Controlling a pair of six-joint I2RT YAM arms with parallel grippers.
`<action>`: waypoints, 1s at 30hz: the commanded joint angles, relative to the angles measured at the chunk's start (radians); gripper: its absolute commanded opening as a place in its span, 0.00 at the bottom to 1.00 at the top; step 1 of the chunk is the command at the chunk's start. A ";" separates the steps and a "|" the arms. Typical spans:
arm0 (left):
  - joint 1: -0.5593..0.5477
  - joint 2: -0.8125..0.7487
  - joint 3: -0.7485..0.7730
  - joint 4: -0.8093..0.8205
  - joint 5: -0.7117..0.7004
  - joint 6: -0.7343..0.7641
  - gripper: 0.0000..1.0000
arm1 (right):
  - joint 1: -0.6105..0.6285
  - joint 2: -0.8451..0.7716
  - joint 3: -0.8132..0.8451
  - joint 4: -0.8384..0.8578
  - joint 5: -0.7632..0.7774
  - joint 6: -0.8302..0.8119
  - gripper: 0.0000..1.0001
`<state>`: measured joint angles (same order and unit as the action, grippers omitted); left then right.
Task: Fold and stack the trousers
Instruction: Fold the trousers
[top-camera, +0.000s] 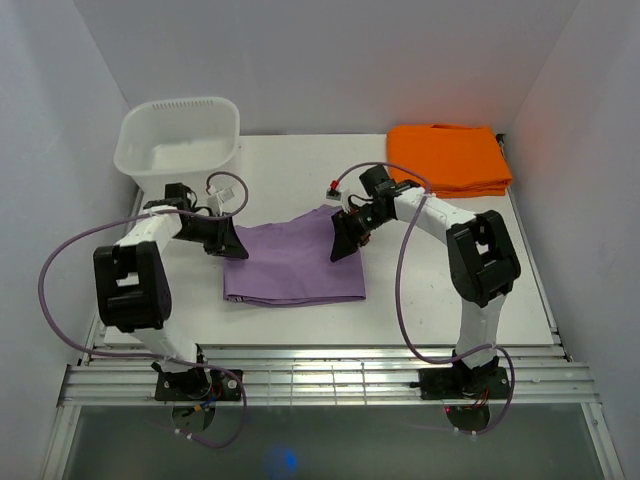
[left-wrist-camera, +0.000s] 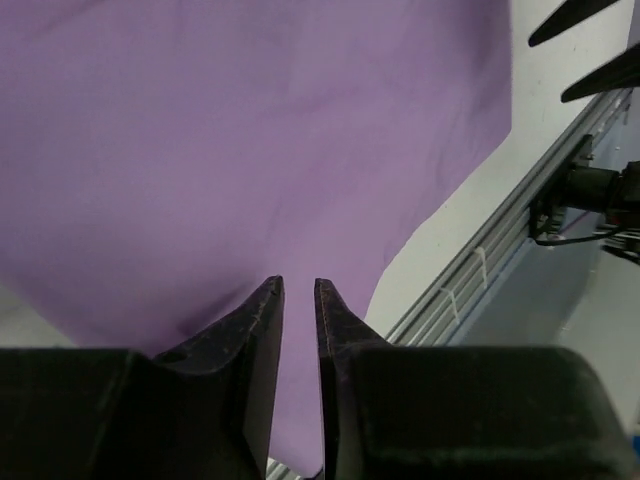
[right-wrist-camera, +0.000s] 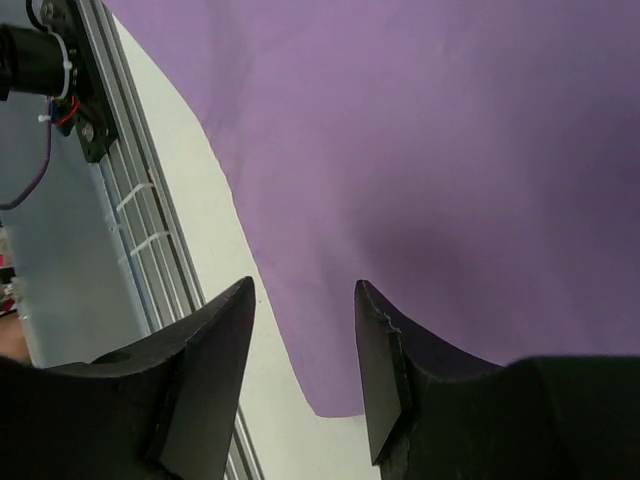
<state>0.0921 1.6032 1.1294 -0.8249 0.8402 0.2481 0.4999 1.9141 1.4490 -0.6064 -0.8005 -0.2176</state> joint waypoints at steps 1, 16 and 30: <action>0.056 0.116 -0.049 -0.068 0.069 -0.014 0.29 | 0.006 0.026 -0.074 -0.027 -0.101 -0.034 0.51; 0.121 0.095 0.101 -0.258 -0.026 0.210 0.43 | -0.075 -0.118 -0.191 0.039 -0.040 0.054 0.61; 0.109 0.199 -0.088 -0.179 -0.137 0.232 0.40 | -0.081 -0.028 -0.349 0.103 0.059 0.089 0.63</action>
<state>0.2008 1.7695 1.0519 -1.1080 0.7673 0.5091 0.4244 1.8305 1.1069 -0.5201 -0.8284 -0.1291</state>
